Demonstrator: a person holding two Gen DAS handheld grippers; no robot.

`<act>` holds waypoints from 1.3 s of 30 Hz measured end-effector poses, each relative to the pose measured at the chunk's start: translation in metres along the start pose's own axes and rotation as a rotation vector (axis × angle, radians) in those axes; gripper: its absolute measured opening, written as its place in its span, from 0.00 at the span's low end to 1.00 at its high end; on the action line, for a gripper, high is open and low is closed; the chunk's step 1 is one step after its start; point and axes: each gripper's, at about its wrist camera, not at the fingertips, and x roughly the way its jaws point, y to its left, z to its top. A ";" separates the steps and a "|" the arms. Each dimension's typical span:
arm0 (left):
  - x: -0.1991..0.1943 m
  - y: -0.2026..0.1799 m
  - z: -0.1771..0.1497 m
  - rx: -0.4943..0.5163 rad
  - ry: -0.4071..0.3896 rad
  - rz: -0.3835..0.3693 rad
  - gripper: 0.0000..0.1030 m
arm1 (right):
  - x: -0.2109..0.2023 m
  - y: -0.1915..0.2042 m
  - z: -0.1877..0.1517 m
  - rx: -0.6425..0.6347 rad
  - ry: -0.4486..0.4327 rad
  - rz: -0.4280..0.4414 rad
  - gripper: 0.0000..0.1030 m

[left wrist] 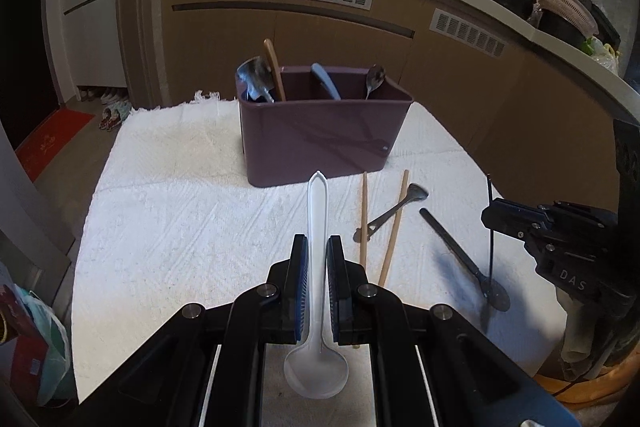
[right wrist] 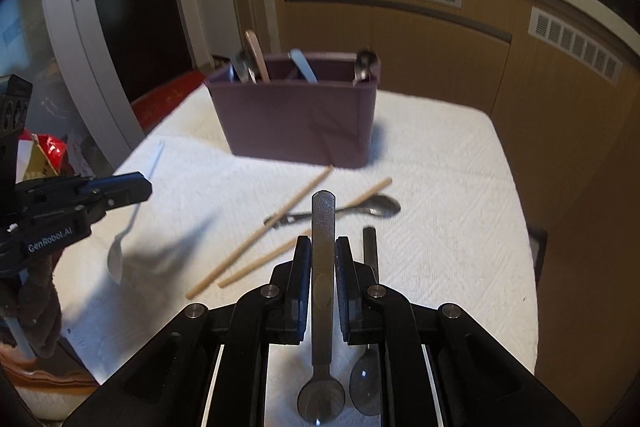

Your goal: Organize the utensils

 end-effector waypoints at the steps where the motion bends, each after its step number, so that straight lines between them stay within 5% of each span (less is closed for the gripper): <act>1: -0.004 -0.002 0.003 0.005 -0.015 0.001 0.07 | -0.005 0.000 0.003 0.000 -0.023 0.004 0.12; 14: -0.059 -0.023 0.103 0.078 -0.337 0.030 0.07 | -0.075 0.011 0.098 -0.099 -0.327 -0.042 0.04; 20: -0.051 -0.021 0.133 0.057 -0.379 0.023 0.07 | -0.080 0.006 0.134 -0.109 -0.336 -0.031 0.04; 24: -0.034 -0.014 0.120 0.045 -0.316 0.010 0.07 | -0.048 -0.011 0.125 -0.081 -0.183 0.019 0.04; 29: 0.006 0.000 0.077 0.002 -0.156 0.002 0.07 | 0.012 -0.011 0.068 -0.126 0.011 0.070 0.11; 32: 0.035 0.009 0.046 -0.033 -0.017 -0.009 0.07 | 0.048 -0.006 0.040 -0.146 0.106 0.091 0.32; 35: 0.063 0.020 0.018 -0.077 0.111 -0.011 0.07 | 0.079 -0.004 0.025 -0.157 0.168 0.075 0.38; 39: 0.076 0.034 0.003 -0.122 0.156 -0.006 0.07 | 0.104 -0.003 0.025 -0.150 0.197 0.039 0.38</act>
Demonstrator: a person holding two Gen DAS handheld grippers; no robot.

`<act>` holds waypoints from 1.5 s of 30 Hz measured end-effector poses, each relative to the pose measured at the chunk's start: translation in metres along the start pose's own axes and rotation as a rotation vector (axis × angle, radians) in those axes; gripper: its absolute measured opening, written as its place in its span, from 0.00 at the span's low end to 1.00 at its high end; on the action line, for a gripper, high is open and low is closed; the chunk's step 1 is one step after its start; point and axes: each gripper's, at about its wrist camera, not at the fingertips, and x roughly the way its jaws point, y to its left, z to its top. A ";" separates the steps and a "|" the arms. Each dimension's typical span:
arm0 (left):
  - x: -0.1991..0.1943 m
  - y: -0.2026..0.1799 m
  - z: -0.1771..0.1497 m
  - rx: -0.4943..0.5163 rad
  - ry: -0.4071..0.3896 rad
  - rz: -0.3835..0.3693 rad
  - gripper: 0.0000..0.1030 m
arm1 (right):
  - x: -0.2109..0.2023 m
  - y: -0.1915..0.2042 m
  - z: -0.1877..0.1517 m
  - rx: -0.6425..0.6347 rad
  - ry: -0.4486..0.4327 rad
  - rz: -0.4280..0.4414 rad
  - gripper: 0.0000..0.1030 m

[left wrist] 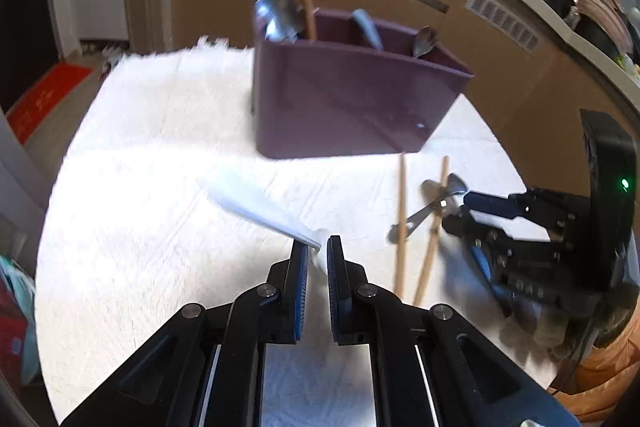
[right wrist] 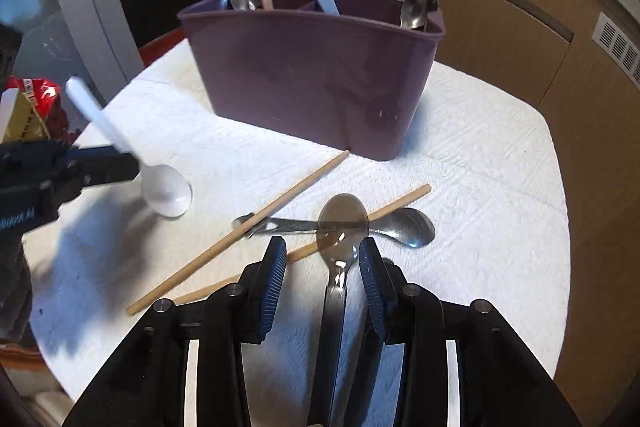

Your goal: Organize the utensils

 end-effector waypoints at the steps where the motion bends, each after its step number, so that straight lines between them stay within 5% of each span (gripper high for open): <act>1: 0.002 0.004 -0.001 -0.006 0.002 -0.001 0.07 | 0.006 -0.001 0.002 0.007 0.010 -0.010 0.38; 9: 0.013 0.016 -0.002 -0.019 0.047 -0.014 0.11 | 0.025 0.002 0.006 0.026 0.056 -0.038 0.36; 19: 0.036 0.026 0.009 -0.126 0.088 -0.069 0.28 | 0.005 0.005 -0.005 0.037 0.036 -0.023 0.32; 26: 0.028 0.007 0.011 0.004 0.135 -0.065 0.34 | -0.013 0.003 -0.018 0.041 -0.011 -0.029 0.32; 29: 0.027 0.007 0.011 -0.021 0.174 -0.086 0.45 | -0.017 0.002 -0.021 0.053 -0.029 -0.031 0.32; 32: 0.036 0.010 0.019 -0.073 0.216 -0.094 0.46 | -0.017 -0.001 -0.017 0.055 -0.038 -0.024 0.32; 38: 0.063 0.018 0.049 -0.207 0.210 -0.014 0.46 | -0.019 -0.002 -0.022 0.058 -0.046 -0.016 0.32; 45: 0.077 0.017 0.068 -0.232 0.121 0.182 0.47 | -0.018 -0.009 -0.031 0.073 -0.044 -0.020 0.32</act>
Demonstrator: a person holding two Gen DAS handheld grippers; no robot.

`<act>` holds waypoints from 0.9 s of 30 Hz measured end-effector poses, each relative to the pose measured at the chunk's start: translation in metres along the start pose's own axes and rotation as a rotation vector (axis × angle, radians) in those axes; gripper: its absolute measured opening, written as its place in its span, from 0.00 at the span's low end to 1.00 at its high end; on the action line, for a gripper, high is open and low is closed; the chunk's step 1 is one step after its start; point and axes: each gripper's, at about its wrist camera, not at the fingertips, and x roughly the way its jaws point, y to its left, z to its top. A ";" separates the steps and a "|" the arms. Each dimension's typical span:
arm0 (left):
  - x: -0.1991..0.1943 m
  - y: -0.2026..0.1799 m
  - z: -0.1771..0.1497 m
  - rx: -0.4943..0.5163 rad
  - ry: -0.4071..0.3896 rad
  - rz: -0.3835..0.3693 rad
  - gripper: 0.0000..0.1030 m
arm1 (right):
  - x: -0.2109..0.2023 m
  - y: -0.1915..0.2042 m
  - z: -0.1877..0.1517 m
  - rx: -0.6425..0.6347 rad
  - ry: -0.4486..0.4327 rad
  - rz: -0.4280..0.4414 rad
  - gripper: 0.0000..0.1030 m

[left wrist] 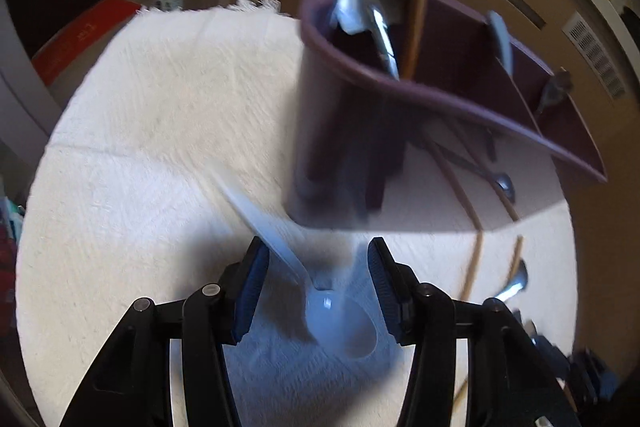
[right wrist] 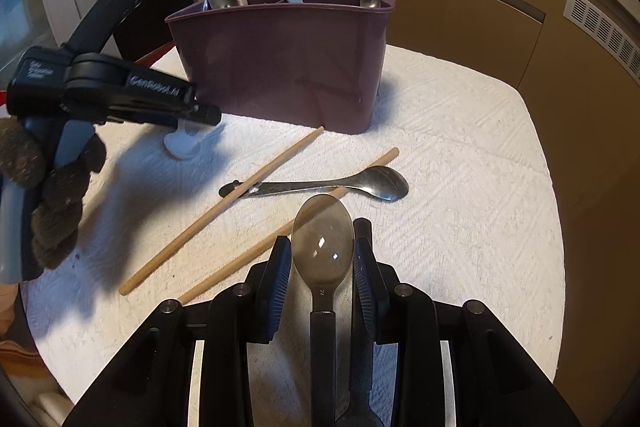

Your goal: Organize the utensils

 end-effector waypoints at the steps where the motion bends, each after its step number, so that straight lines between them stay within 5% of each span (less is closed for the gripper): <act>1: 0.001 0.002 0.001 -0.002 -0.014 0.016 0.46 | 0.000 0.000 -0.002 0.001 -0.001 0.001 0.32; 7: -0.003 0.009 -0.012 0.114 -0.079 0.041 0.07 | 0.000 -0.002 -0.006 0.012 -0.005 0.010 0.32; 20: -0.081 0.021 -0.087 0.276 -0.271 -0.032 0.05 | -0.023 0.002 -0.006 0.013 -0.052 0.022 0.32; 27: -0.134 0.015 -0.089 0.249 -0.381 -0.137 0.05 | -0.053 0.006 0.005 0.018 -0.128 0.004 0.32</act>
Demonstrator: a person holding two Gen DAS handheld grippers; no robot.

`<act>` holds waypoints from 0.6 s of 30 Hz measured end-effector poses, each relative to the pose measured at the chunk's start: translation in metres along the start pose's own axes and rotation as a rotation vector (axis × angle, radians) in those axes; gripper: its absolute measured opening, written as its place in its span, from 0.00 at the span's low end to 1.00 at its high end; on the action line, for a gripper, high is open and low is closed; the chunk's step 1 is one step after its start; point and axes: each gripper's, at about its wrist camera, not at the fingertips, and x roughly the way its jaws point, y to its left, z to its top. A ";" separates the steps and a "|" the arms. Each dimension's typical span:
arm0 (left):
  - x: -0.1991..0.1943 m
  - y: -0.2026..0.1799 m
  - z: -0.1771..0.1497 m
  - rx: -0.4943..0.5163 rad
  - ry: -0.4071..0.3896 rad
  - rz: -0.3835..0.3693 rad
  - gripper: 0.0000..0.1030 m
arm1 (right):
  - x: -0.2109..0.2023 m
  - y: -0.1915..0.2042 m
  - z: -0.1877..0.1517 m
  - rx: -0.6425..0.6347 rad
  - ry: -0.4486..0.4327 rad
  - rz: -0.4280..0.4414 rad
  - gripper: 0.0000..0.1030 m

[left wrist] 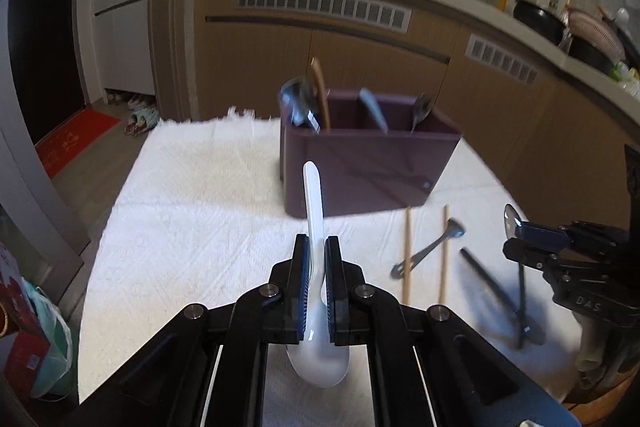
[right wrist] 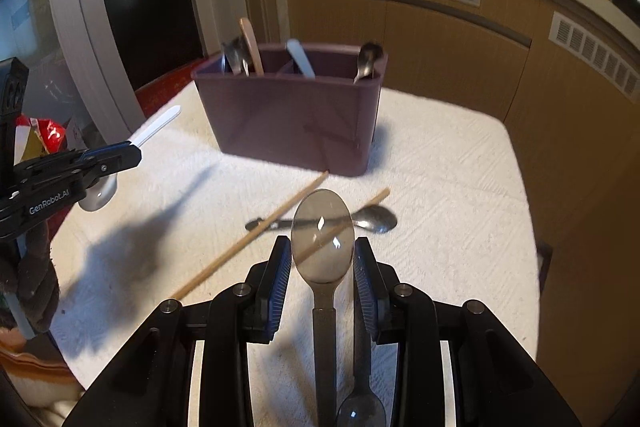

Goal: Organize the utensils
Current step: 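Carry the white spoon and dark-handled spoon up over the purple caddy with both tools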

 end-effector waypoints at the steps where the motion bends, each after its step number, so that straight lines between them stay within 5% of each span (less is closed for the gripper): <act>1: -0.005 -0.002 0.006 -0.001 -0.023 -0.010 0.05 | -0.008 0.000 0.005 0.002 -0.024 -0.001 0.32; 9: -0.048 -0.033 0.070 0.037 -0.272 -0.085 0.05 | -0.070 0.002 0.066 -0.023 -0.232 -0.023 0.32; 18: -0.047 -0.056 0.120 0.038 -0.534 -0.058 0.06 | -0.103 0.004 0.142 -0.044 -0.451 -0.065 0.32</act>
